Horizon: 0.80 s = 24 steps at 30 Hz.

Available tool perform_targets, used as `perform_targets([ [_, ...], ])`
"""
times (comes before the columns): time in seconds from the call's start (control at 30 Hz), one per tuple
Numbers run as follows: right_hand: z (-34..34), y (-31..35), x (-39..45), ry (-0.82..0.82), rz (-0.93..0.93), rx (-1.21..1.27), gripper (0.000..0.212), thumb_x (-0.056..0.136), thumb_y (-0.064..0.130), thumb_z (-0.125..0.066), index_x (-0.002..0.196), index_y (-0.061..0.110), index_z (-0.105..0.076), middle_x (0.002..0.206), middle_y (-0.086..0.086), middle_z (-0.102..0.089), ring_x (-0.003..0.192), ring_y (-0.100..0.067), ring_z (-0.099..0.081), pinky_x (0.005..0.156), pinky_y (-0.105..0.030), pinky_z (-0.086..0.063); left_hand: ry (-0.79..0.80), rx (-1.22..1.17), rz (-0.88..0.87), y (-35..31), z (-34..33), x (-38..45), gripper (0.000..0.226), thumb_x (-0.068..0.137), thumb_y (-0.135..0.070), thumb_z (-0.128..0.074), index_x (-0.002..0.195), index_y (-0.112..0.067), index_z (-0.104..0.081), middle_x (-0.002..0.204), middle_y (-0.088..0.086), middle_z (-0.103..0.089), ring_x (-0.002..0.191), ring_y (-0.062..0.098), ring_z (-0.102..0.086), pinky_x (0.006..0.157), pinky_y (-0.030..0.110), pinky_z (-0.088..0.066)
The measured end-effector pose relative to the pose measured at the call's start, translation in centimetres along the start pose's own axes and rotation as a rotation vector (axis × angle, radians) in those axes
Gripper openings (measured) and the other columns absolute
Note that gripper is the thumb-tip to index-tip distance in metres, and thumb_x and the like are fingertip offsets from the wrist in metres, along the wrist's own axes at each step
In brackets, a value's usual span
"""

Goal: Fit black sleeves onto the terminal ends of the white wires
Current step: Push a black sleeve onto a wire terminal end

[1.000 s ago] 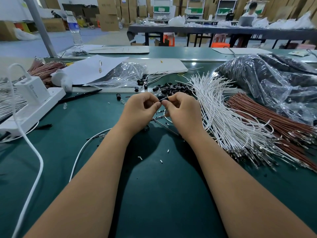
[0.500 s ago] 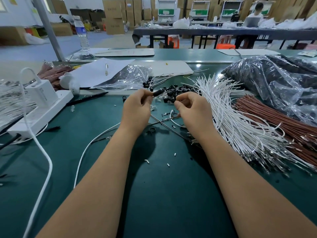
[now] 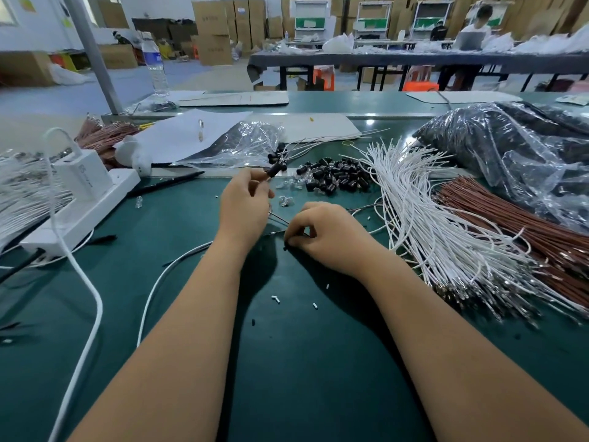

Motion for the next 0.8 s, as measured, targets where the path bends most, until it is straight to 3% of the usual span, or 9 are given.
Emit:
perform_targets([
  [0.1, 0.1, -0.3, -0.1, 0.002, -0.021, -0.008, 0.011, 0.086, 0.016, -0.067, 0.093, 0.019, -0.075, 0.083, 0.008, -0.054, 0.079, -0.010, -0.049, 0.077, -0.030, -0.045, -0.073, -0.102, 0.053, 0.8, 0.9, 0.3, 0.016, 0.095, -0.015, -0.051, 0.082, -0.023, -0.056, 0.067, -0.005, -0.053, 0.046, -0.003, -0.042, 0.047, 0.010, -0.034],
  [0.23, 0.6, -0.6, -0.4, -0.027, -0.051, 0.048, 0.011, 0.086, 0.027, -0.066, 0.093, 0.023, -0.074, 0.080, 0.012, -0.056, 0.070, -0.003, -0.049, 0.070, -0.025, -0.041, -0.066, -0.160, 0.118, 1.8, 0.8, 0.7, 0.016, 0.094, -0.025, -0.054, 0.079, -0.023, -0.057, 0.063, -0.008, -0.046, 0.053, 0.006, -0.039, 0.052, 0.020, -0.034],
  [0.4, 1.8, -2.5, 0.0, -0.152, -0.158, 0.045, 0.017, 0.092, 0.022, -0.058, 0.104, 0.019, -0.070, 0.097, 0.001, -0.059, 0.084, -0.010, -0.050, 0.080, -0.026, -0.041, -0.047, -0.149, 0.130, 2.2, 0.4, 0.8, 0.015, 0.095, -0.021, -0.054, 0.081, -0.021, -0.057, 0.063, -0.009, -0.046, 0.047, 0.000, -0.038, 0.048, 0.016, -0.031],
  [0.5, 2.1, -3.7, 0.9, -0.177, -0.231, 0.094, 0.025, 0.095, 0.012, -0.050, 0.114, 0.017, -0.066, 0.109, -0.004, -0.057, 0.085, -0.012, -0.049, 0.079, -0.025, -0.039, -0.044, -0.181, 0.179, 2.5, 0.4, 0.9, 0.019, 0.095, -0.019, -0.053, 0.076, -0.021, -0.055, 0.061, -0.007, -0.042, 0.048, 0.005, -0.034, 0.046, 0.018, -0.029],
  [0.57, 1.5, -3.4, 2.1, -0.122, -0.233, 0.083, 0.037, 0.094, 0.004, -0.043, 0.123, 0.017, -0.061, 0.121, -0.007, -0.056, 0.093, -0.018, -0.051, 0.082, -0.031, -0.042, -0.055, -0.190, 0.206, 2.5, 0.5, 1.0, 0.022, 0.094, -0.019, -0.053, 0.073, -0.020, -0.053, 0.060, -0.005, -0.042, 0.051, 0.009, -0.034, 0.048, 0.023, -0.029],
  [0.67, -0.6, -2.5, 4.0, 0.063, -0.212, -0.031, 0.055, 0.091, 0.001, -0.040, 0.142, 0.022, -0.044, 0.148, -0.005, -0.040, 0.134, -0.024, -0.037, 0.110, -0.040, -0.033, -0.048, -0.169, 0.208, 2.4, 0.3, 0.9, 0.024, 0.094, -0.019, -0.054, 0.070, -0.021, -0.052, 0.059, -0.006, -0.044, 0.051, 0.009, -0.035, 0.050, 0.023, -0.030],
  [0.73, -1.9, -2.4, 4.7, 0.182, -0.194, -0.133, 0.055, 0.095, 0.008, -0.042, 0.147, 0.024, -0.037, 0.156, -0.001, -0.030, 0.141, -0.023, -0.029, 0.114, -0.042, -0.029, -0.042, -0.162, 0.201, 2.4, 0.3, 0.9, 0.023, 0.093, -0.020, -0.054, 0.070, -0.021, -0.053, 0.060, -0.006, -0.045, 0.052, 0.009, -0.036, 0.050, 0.023, -0.031],
  [0.8, -2.0, -2.6, 5.0, 0.196, -0.187, -0.208, 0.052, 0.094, 0.009, -0.044, 0.144, 0.026, -0.043, 0.152, -0.001, -0.039, 0.136, -0.024, -0.038, 0.109, -0.040, -0.036, -0.038, -0.155, 0.192, 2.5, 0.3, 0.9, 0.022, 0.093, -0.020, -0.054, 0.071, -0.021, -0.053, 0.059, -0.007, -0.044, 0.051, 0.008, -0.036, 0.049, 0.022, -0.031],
])
Point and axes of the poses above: each hand's wrist, its own x-axis towards the middle knuckle, its own z-axis out of the back of the hand, y = z × x, the point moved 9 cm from there along x, towards the middle knuckle
